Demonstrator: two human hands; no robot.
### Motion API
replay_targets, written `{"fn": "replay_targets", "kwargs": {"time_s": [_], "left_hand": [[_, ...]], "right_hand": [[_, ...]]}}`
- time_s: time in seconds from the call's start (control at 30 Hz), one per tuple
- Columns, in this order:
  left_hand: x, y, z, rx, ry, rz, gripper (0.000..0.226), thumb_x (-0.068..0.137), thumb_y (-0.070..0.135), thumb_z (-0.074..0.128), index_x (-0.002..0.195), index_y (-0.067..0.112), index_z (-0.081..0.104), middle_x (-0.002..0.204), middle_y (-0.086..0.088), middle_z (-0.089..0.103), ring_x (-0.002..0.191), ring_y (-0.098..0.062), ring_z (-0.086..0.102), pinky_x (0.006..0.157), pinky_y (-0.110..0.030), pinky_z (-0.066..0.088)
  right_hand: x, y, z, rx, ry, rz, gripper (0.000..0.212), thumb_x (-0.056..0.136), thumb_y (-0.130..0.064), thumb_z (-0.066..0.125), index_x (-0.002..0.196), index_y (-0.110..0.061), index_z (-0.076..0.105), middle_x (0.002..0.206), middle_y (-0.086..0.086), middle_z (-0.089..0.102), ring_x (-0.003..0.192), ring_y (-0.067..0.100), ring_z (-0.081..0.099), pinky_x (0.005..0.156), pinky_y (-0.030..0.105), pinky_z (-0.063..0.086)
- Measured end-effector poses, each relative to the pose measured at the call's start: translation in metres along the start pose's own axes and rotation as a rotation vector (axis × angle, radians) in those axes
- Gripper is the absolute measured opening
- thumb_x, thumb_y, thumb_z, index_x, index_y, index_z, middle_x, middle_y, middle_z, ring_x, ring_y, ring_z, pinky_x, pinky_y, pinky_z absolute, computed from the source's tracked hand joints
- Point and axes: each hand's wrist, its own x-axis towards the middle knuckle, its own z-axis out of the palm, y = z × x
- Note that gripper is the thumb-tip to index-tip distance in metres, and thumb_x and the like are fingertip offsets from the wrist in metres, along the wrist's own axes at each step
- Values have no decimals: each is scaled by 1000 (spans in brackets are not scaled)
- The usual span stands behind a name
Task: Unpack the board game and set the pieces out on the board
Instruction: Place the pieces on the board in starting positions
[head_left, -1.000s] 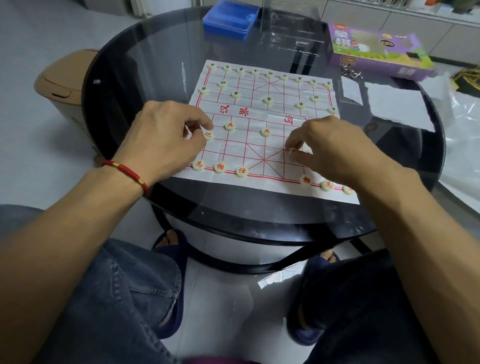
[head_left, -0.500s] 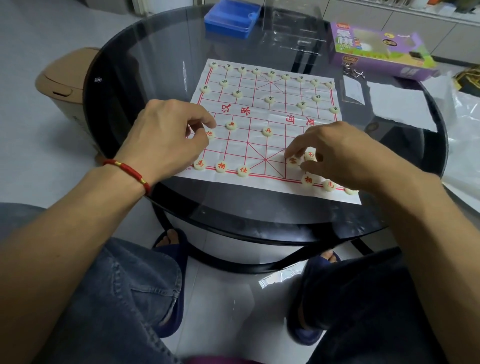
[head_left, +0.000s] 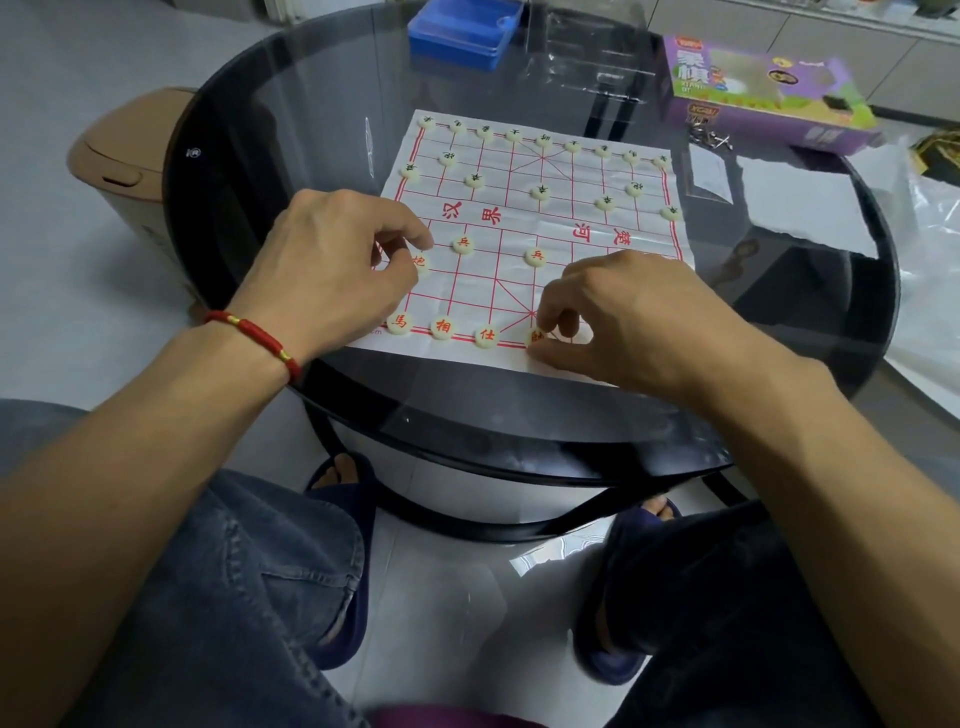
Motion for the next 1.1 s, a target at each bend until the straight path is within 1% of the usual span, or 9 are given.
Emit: {"fn": "replay_targets", "kwargs": {"time_s": [0.17, 0.33, 0.47, 0.6, 0.67, 0.8, 0.87, 0.97, 1.1], "left_hand": [[0, -1, -1, -1, -4, 2, 23, 94, 21, 64, 115, 23, 74, 110, -1, 73, 83, -14, 62, 79, -31, 54], [-1, 0, -2, -8, -8, 2, 23, 94, 22, 64, 115, 24, 74, 111, -1, 73, 83, -14, 62, 81, -34, 56], [-1, 1, -3, -9, -9, 3, 24, 95, 21, 64, 116, 22, 74, 116, -3, 72, 85, -14, 61, 80, -35, 56], [-2, 2, -4, -12, -6, -1, 23, 94, 19, 64, 116, 21, 74, 116, -4, 72, 85, -15, 62, 80, -39, 58], [-2, 3, -4, -9, -14, 2, 24, 94, 19, 64, 116, 20, 74, 115, -4, 72, 85, -16, 63, 80, -38, 58], [-2, 5, -4, -12, -19, -2, 24, 94, 20, 65, 116, 20, 74, 115, -4, 72, 86, -17, 63, 80, -38, 57], [-1, 5, -3, -10, -15, -1, 24, 94, 20, 65, 116, 20, 74, 115, -4, 72, 86, -16, 62, 79, -37, 56], [-1, 3, -2, -7, -18, 3, 23, 94, 20, 65, 116, 22, 74, 113, -3, 72, 84, -16, 62, 78, -34, 56], [-2, 4, -1, -11, -39, 3, 23, 94, 19, 64, 115, 21, 74, 115, -4, 72, 88, -19, 64, 80, -38, 57]], "right_hand": [[1, -3, 1, -22, -23, 8, 26, 92, -51, 61, 103, -29, 69, 102, -3, 67, 90, 25, 62, 75, 44, 56], [2, -3, 3, -34, -16, 6, 30, 92, -53, 61, 105, -28, 68, 102, -2, 67, 89, 24, 62, 75, 43, 56], [0, 4, -4, -31, 29, 51, 38, 93, -60, 56, 106, -27, 71, 100, -6, 70, 86, 20, 63, 72, 35, 54], [-8, 42, -21, 2, 227, 191, 19, 97, -32, 65, 106, -20, 76, 100, 2, 76, 81, 20, 67, 77, 44, 61], [-12, 56, -21, 17, 186, 230, 18, 94, -21, 70, 112, -17, 75, 105, 5, 76, 81, 19, 66, 81, 38, 59], [-9, 57, -10, 34, 36, 232, 30, 90, -20, 75, 120, -20, 73, 108, 2, 74, 78, 12, 58, 69, 25, 49], [-6, 55, -7, 25, 5, 230, 32, 91, -22, 75, 122, -24, 72, 110, 0, 73, 80, 13, 58, 67, 27, 52], [-4, 54, -3, 23, -23, 223, 31, 90, -20, 76, 120, -28, 74, 113, -2, 72, 88, 16, 63, 77, 38, 60], [-3, 52, -3, 12, 4, 225, 29, 89, -25, 77, 118, -32, 74, 119, -4, 69, 93, 14, 62, 79, 38, 60]]}}
